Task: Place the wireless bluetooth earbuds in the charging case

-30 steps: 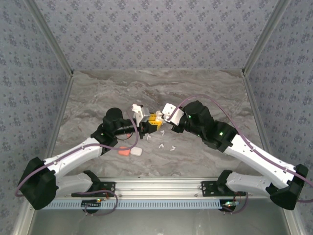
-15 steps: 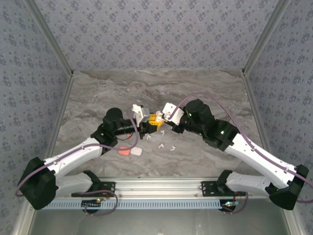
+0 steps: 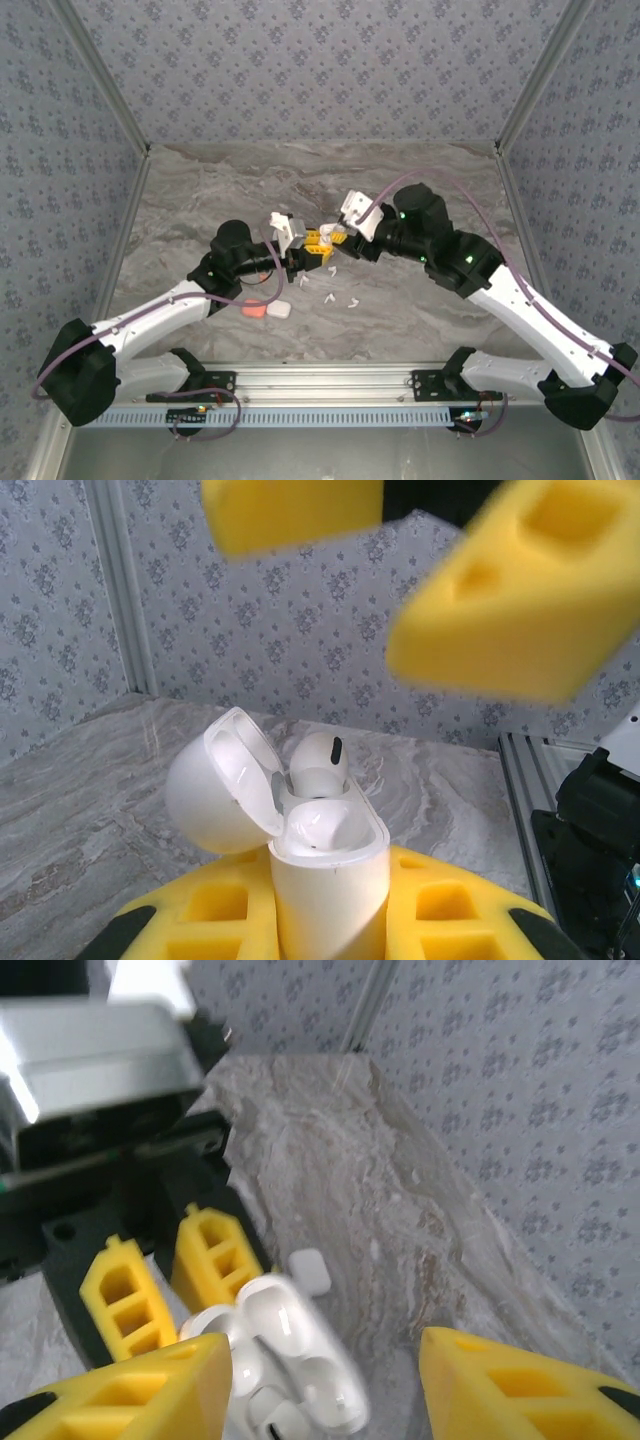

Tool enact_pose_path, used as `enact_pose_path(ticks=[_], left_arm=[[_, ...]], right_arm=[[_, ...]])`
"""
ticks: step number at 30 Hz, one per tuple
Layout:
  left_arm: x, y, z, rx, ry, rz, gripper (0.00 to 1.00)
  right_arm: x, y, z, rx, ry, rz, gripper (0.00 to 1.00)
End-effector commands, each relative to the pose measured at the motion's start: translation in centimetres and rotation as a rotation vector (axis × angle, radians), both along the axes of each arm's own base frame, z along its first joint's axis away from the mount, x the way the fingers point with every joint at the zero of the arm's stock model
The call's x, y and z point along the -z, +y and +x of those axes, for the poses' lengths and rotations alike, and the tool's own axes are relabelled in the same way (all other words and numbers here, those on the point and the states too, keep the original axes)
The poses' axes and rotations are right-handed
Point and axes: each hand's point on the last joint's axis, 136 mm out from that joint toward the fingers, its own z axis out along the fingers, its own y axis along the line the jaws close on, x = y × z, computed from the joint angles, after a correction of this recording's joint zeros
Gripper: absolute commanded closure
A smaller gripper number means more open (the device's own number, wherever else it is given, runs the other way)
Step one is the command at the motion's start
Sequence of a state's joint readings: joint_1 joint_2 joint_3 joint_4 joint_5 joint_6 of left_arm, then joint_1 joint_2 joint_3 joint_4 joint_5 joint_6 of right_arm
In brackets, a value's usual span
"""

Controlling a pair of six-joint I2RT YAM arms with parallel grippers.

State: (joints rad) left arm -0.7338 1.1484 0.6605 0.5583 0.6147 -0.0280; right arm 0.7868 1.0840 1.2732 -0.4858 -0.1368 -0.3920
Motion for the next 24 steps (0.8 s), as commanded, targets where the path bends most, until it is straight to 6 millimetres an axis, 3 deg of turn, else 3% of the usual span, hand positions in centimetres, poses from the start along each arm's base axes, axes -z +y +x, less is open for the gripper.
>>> enact_pose_path(ticks=[1,6,11,17,18,24], left_arm=[[-2.7,-0.3,-0.2,0.01,-0.07,-0.058,1.0],[-2.5,-0.2,0.0,-0.006,-0.075,-0.057,1.0],[-2.9,0.7,0.5,-0.07,-0.122,-0.073,1.0],[-3.4,2.4,0.9,-0.179,-0.181,-0.078,1.0],[-3.4,2.7,0.8,-0.188,-0.187,-0.076,1.0],[-3.3,3.8,0.1,-0.209,-0.195,-0.068,1.0]], right_arm=[[-2.3,-0.7,-0.4,-0.001,0.085,0.098,0.4],[-2.9,-2.1,0.3,0.013,0.22,0.212,0.27],[-0.9,-3.9,2.9,0.123,0.373,0.291,0.17],[5.3,-6.1,7.4,0.342,0.581,0.336,0.12],[7.2,-6.2,7.9,0.378,0.616,0.317,0.12],[15.3,-4.5,10.6,0.406,0.782,0.238,0.21]])
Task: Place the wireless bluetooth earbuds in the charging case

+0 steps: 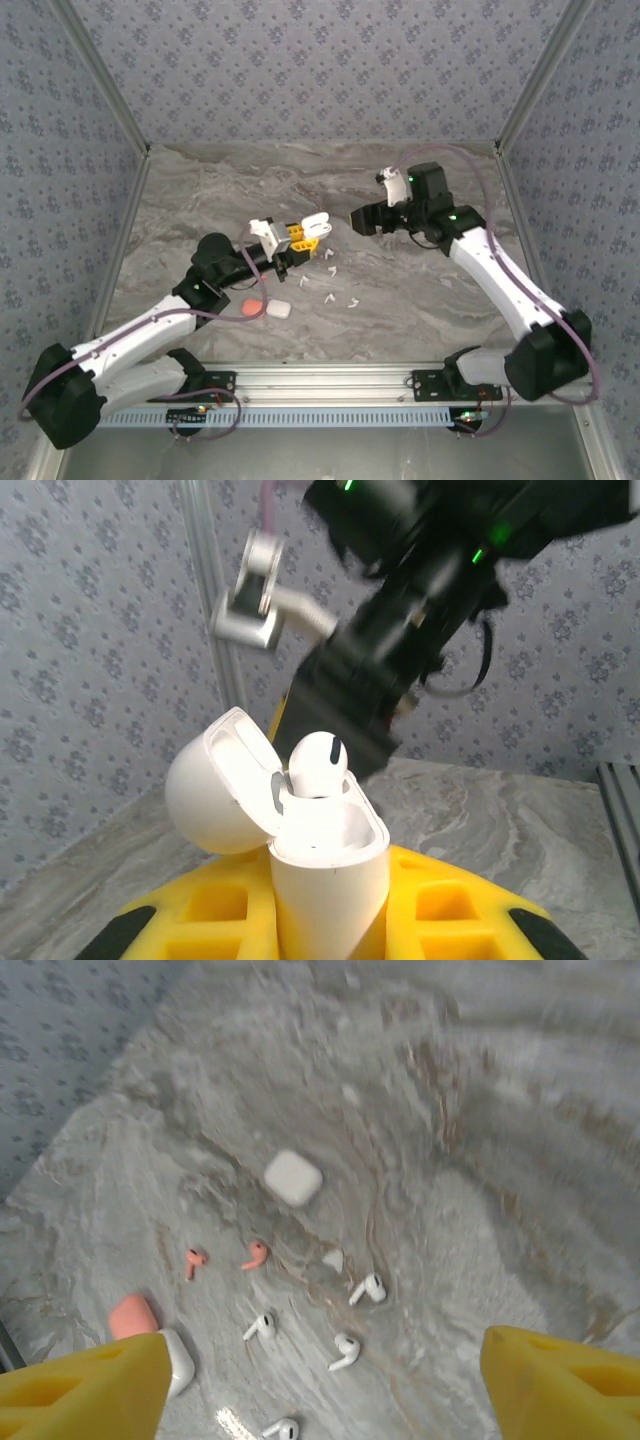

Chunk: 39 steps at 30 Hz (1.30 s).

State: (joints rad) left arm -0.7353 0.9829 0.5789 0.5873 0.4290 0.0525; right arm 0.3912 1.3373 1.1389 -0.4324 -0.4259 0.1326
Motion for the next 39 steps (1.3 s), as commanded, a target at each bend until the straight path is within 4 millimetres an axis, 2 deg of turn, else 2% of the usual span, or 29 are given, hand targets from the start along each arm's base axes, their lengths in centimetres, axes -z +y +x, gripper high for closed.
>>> enact_pose_path(ticks=[1,6,11,12,16,24,31,39], left_arm=[[-0.8,0.6,-0.4,-0.023,-0.042,-0.01,1.0],[-0.8,0.7,-0.5,-0.022,-0.036,-0.006,1.0],[-1.0,0.6,-0.5,-0.018,-0.033,-0.002,1.0],[-1.0,0.6,-0.5,-0.016,-0.033,-0.001,1.0],[-0.9,0.5,-0.4,-0.018,-0.029,0.003,1.0],[-1.0,0.4,-0.3,-0.018,-0.027,0.004,1.0],[-0.9,0.4,-0.2,-0.017,-0.029,0.008,1.0],[-0.9,0.4,-0.2,-0.02,-0.026,0.009,1.0]], right_arm=[[3.2,1.3,1.3,0.001,0.074,0.014,0.22],[9.3,3.6,2.6,-0.062,0.135,-0.087,0.3],[14.2,5.9,2.2,-0.181,0.2,-0.141,0.36],[14.1,6.6,2.9,-0.197,0.182,-0.144,0.37],[16.3,7.7,3.0,-0.237,0.193,-0.189,0.39],[19.1,8.4,3.7,-0.249,0.216,-0.25,0.43],[20.4,8.7,3.1,-0.278,0.246,-0.283,0.49],[21.3,7.8,1.7,-0.289,0.282,-0.31,0.58]])
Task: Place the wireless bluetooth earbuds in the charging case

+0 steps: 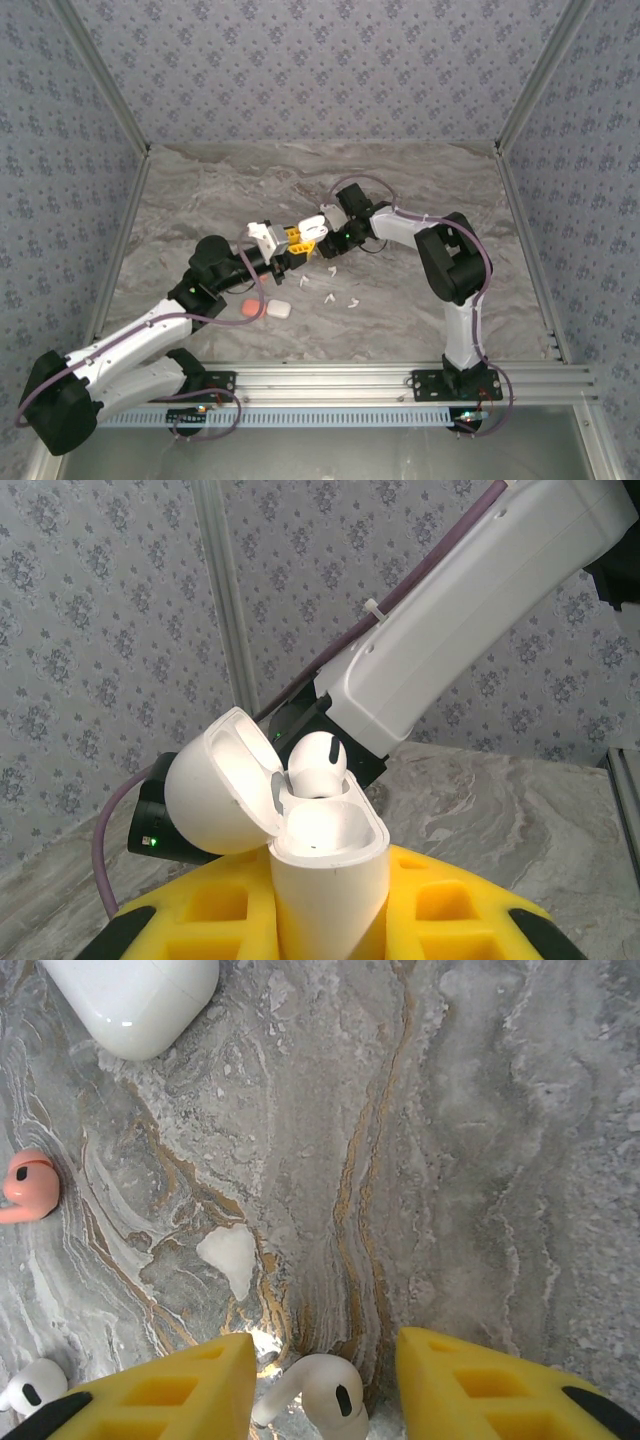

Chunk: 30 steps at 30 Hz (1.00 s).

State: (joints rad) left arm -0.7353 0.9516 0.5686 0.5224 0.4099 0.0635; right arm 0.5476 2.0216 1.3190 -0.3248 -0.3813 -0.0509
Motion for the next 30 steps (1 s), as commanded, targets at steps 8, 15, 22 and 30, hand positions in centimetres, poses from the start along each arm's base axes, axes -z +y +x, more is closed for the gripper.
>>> enact_pose_path(ticks=[8,15,22,30], left_arm=[[-1.8,-0.1,0.0,-0.004,-0.047,-0.021,1.0],[-1.8,0.0,0.0,-0.009,-0.048,-0.021,1.0],[-1.7,0.0,0.1,-0.016,-0.047,-0.018,1.0],[-0.6,0.0,0.6,-0.034,-0.014,-0.006,1.0]], right_arm=[[1.8,-1.1,-2.4,-0.035,0.06,-0.075,0.66],[2.0,-1.4,-2.6,-0.042,0.052,-0.097,0.72],[0.6,-1.8,-2.1,-0.023,-0.004,-0.081,0.78],[-4.1,-4.3,-0.2,0.078,-0.146,-0.042,0.78]])
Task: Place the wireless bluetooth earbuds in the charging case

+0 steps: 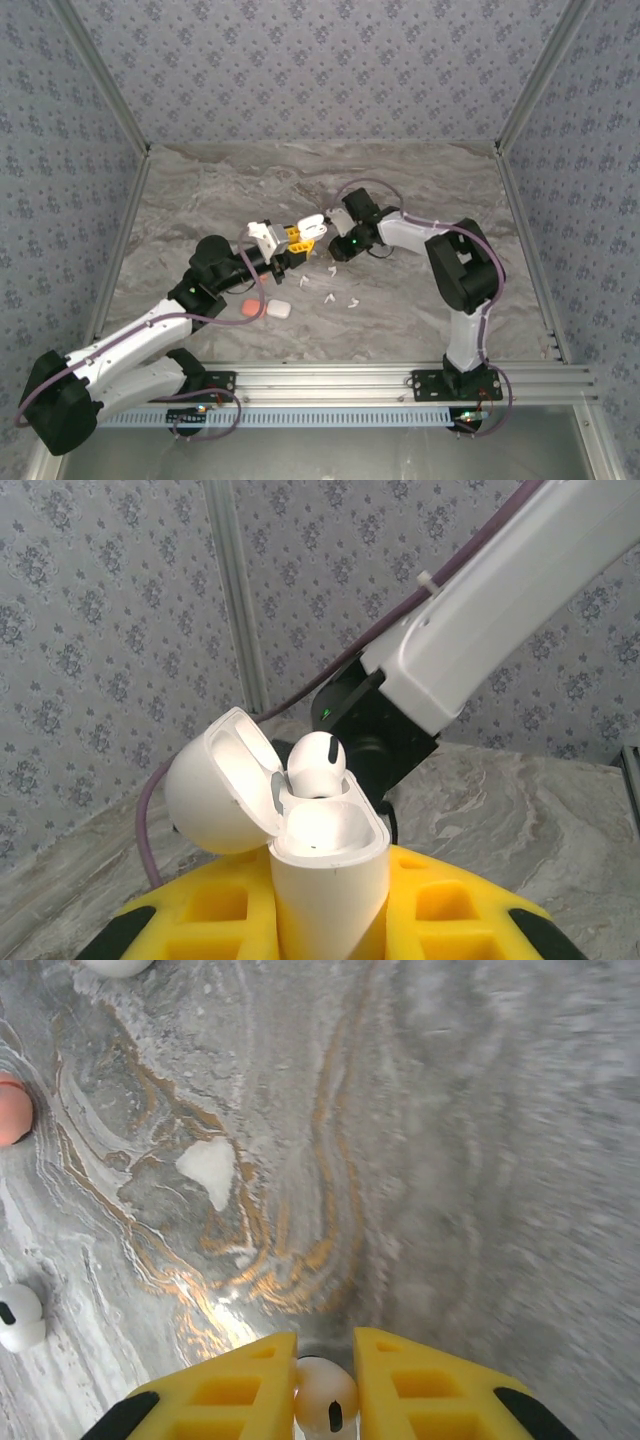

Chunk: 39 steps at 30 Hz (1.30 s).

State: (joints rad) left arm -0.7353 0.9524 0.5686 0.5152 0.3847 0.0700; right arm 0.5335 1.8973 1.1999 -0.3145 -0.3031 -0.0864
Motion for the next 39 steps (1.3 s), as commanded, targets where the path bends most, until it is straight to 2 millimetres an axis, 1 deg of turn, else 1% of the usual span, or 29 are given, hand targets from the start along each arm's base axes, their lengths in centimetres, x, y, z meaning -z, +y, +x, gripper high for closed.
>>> enact_pose_path(ticks=[1,2,4,8,13,16,19,20,23,25,27,32,35,39], left_arm=[[-0.6,-0.2,0.2,-0.009,-0.01,-0.013,1.0],[-0.4,-0.2,0.3,-0.011,-0.004,-0.013,1.0],[0.0,-0.3,0.5,-0.012,0.01,-0.021,1.0],[0.7,-0.9,1.0,-0.006,0.038,-0.025,1.0],[1.3,-1.8,1.6,0.012,0.062,-0.033,1.0],[1.6,-2.3,1.8,0.026,0.073,-0.03,1.0],[1.7,-2.8,1.9,0.042,0.083,-0.029,1.0],[1.8,-2.9,2.0,0.047,0.086,-0.029,1.0],[1.8,-3.3,2.1,0.058,0.091,-0.031,1.0],[1.8,-3.4,2.2,0.063,0.096,-0.033,1.0],[1.8,-3.6,2.2,0.068,0.098,-0.039,1.0],[1.6,-3.7,2.2,0.075,0.101,-0.048,1.0],[1.3,-3.7,2.2,0.077,0.098,-0.053,1.0],[1.2,-3.6,2.0,0.08,0.096,-0.053,1.0]], right_arm=[[-4.2,-1.9,1.1,0.072,-0.113,0.034,0.78],[-5.3,-2.3,1.2,0.084,-0.142,0.048,0.78],[-8.3,-3.1,1.2,0.107,-0.219,0.077,0.78],[-14.3,-4.2,0.3,0.131,-0.355,0.166,0.78],[-21.5,-5.2,-2.2,0.144,-0.506,0.292,0.78],[-25.5,-5.3,-4.0,0.127,-0.581,0.373,0.78],[-28.9,-4.9,-5.9,0.09,-0.653,0.445,0.78],[-29.8,-4.7,-6.4,0.075,-0.671,0.461,0.78],[-31.4,-3.5,-7.8,0.023,-0.712,0.483,0.77],[-31.9,-2.5,-8.6,-0.014,-0.733,0.488,0.77],[-31.8,-1.5,-9.0,-0.046,-0.741,0.487,0.77],[-30.9,0.7,-8.9,-0.09,-0.73,0.477,0.76],[-30.4,1.6,-8.7,-0.106,-0.727,0.462,0.76],[-29.8,2.2,-8.5,-0.116,-0.721,0.446,0.76]])
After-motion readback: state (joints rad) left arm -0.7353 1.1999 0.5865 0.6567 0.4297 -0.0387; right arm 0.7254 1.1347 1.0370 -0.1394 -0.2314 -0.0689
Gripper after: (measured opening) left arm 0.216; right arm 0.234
